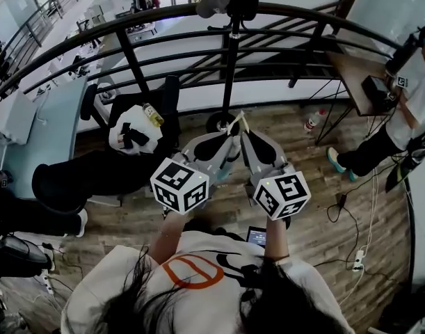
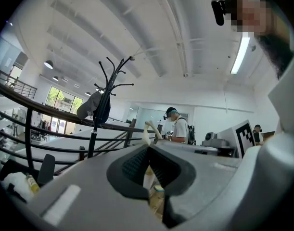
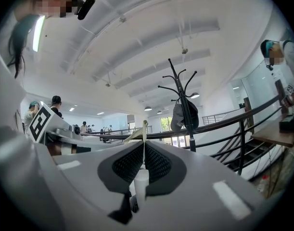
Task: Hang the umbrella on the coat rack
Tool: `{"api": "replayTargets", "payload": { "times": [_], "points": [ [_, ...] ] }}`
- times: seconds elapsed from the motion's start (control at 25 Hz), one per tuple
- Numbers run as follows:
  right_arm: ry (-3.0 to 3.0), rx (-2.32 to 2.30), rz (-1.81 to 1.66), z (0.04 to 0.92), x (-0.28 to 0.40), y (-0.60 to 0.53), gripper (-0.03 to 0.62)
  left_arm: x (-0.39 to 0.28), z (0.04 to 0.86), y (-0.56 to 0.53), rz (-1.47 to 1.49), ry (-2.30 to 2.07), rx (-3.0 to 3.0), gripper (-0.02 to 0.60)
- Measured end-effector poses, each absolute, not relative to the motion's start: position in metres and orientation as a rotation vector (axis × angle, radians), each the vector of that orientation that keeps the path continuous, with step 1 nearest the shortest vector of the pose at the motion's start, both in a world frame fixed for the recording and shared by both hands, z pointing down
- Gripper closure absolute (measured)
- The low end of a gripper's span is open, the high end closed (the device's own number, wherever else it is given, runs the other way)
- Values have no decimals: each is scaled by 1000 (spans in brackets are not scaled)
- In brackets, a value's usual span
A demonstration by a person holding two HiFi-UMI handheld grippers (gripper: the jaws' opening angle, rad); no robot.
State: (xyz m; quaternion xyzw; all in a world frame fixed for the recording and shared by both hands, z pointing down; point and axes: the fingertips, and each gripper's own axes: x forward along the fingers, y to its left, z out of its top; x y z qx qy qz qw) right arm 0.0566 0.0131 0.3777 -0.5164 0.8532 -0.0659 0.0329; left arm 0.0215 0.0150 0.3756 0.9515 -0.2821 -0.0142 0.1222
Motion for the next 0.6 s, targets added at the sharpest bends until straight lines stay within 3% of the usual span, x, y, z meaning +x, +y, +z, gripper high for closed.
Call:
{"api": "replayTargets", "payload": {
  "times": [0.6],
  "points": [
    [2686, -1540, -269, 405, 69, -29, 568, 38, 405, -19, 37, -862, 2738, 581]
  ]
}}
